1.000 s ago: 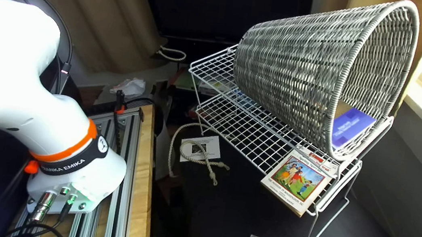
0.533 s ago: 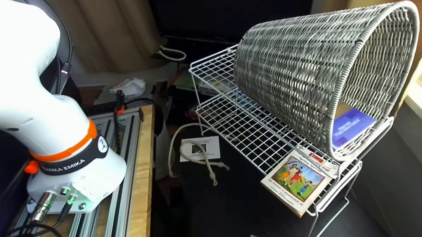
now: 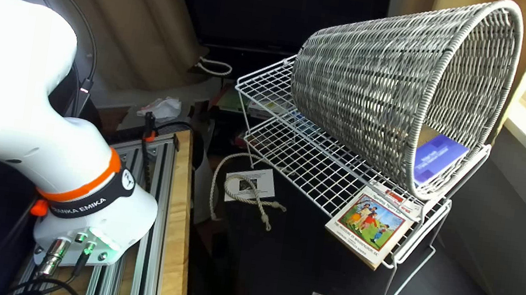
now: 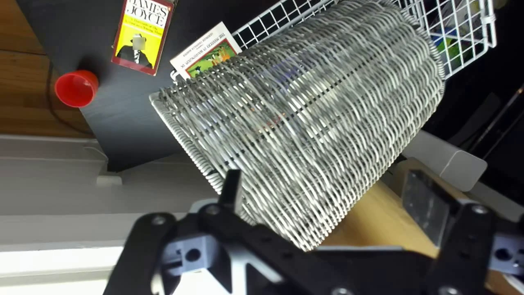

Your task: Place the basket upright

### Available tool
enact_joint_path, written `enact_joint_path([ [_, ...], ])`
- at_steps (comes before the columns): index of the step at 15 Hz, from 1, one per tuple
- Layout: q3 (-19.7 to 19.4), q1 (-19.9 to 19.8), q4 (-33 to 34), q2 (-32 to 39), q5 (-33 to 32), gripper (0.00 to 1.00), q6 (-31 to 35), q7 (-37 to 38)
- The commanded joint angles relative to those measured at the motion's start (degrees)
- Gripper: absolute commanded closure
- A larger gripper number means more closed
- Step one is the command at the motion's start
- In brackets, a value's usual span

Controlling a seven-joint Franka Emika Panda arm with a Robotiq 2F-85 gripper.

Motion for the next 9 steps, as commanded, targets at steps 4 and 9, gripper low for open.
enact_joint_path([
  [4, -4.2, -0.6, 6.5, 8.6, 5.8, 0.00, -3.7, -14.2],
  [9, -5.1, -2.0, 10.5, 14.6, 9.6, 0.00, -6.1, -22.6],
])
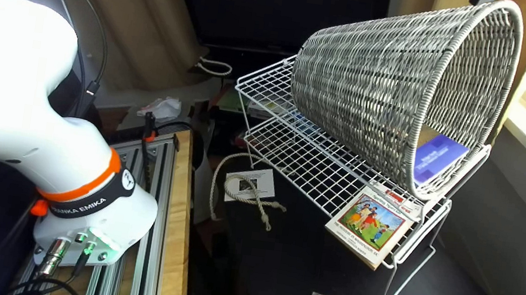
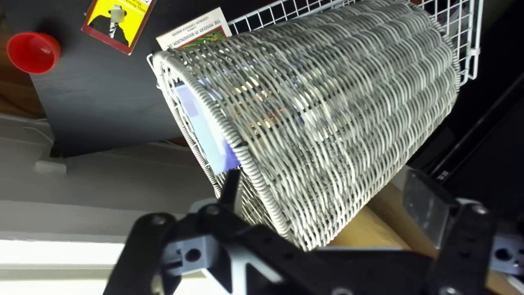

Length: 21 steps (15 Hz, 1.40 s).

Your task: Place the basket upright

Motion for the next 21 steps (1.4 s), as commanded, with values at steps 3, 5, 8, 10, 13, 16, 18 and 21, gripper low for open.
enact_joint_path([
  [3, 0.2, -2.4, 5.5, 7.0, 6.0, 0.00, -3.8, -8.7],
  [5, 0.8, -3.1, 6.7, 9.2, 7.8, 0.00, -4.6, -11.2],
  [8, 1.4, -4.5, 9.0, 12.8, 11.5, 0.00, -7.1, -14.4],
  [10, 1.9, -5.6, 10.6, 15.0, 14.6, 0.00, -9.1, -16.4],
  [13, 2.6, -7.4, 12.8, 18.5, 17.3, 0.00, -12.4, -17.1],
  [16, 3.6, -8.9, 14.8, 21.7, 19.0, 0.00, -15.2, -16.4],
  [18, 4.2, -9.8, 16.1, 23.6, 20.1, 0.04, -17.3, -16.3],
  [21, 5.1, -11.1, 18.0, 25.9, 21.7, 0.32, -20.6, -16.5],
])
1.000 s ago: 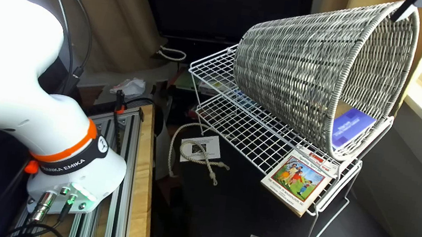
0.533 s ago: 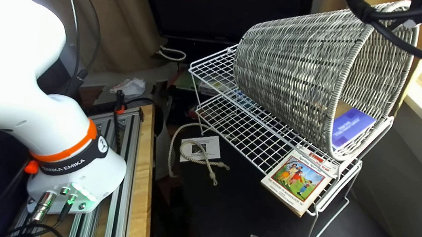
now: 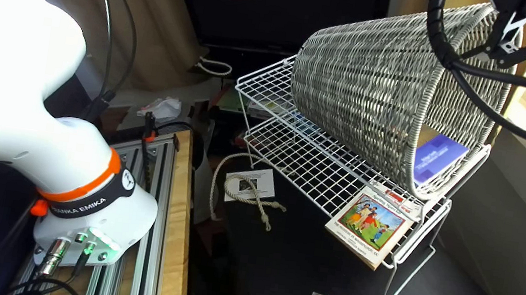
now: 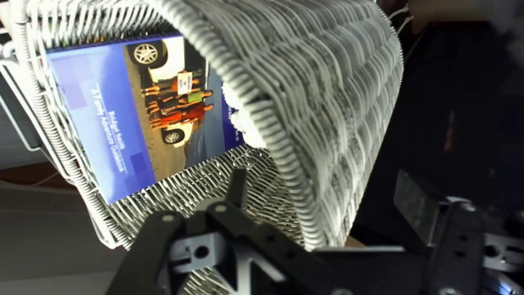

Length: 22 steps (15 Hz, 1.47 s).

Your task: Place the basket upright

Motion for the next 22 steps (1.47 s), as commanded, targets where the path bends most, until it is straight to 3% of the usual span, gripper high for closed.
enact_joint_path([
  [1, 1.7, -2.8, 3.4, 3.2, 2.7, 0.40, -5.0, -0.4],
  [5, 2.4, -3.8, 5.4, 4.7, 3.6, 0.73, -7.9, 0.0],
  [9, 3.0, -3.3, 6.6, 4.2, 2.1, 0.99, -8.8, 0.8],
  [22, 6.1, 0.6, 5.8, -3.5, -3.0, 0.97, -9.5, 7.3],
])
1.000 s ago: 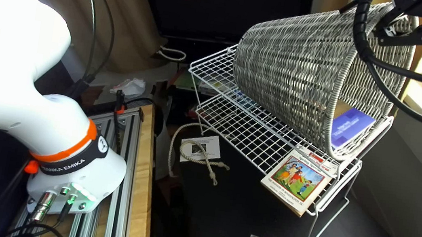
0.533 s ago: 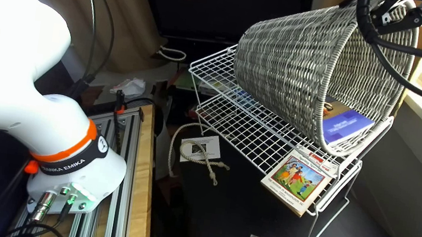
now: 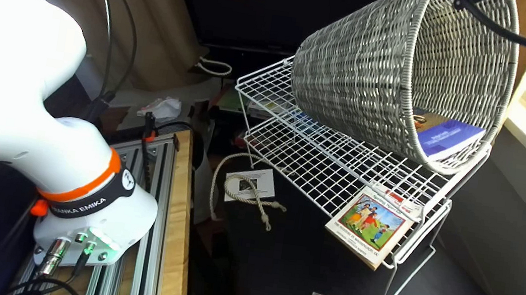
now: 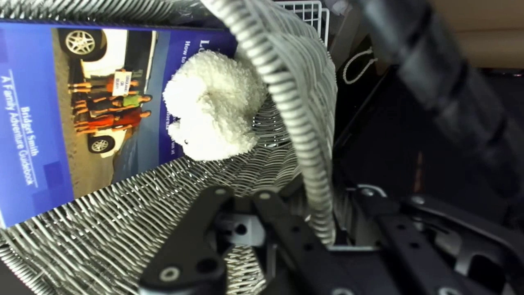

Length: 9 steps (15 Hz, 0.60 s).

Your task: Place the basket upright

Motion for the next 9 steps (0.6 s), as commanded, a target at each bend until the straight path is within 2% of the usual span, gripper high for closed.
enact_joint_path([
  [1, 0.7, 1.1, -1.0, -5.0, -2.1, 0.97, -1.7, 4.6],
  [9, 1.8, 4.4, -3.2, -11.3, -7.6, 0.97, 0.7, 13.0],
])
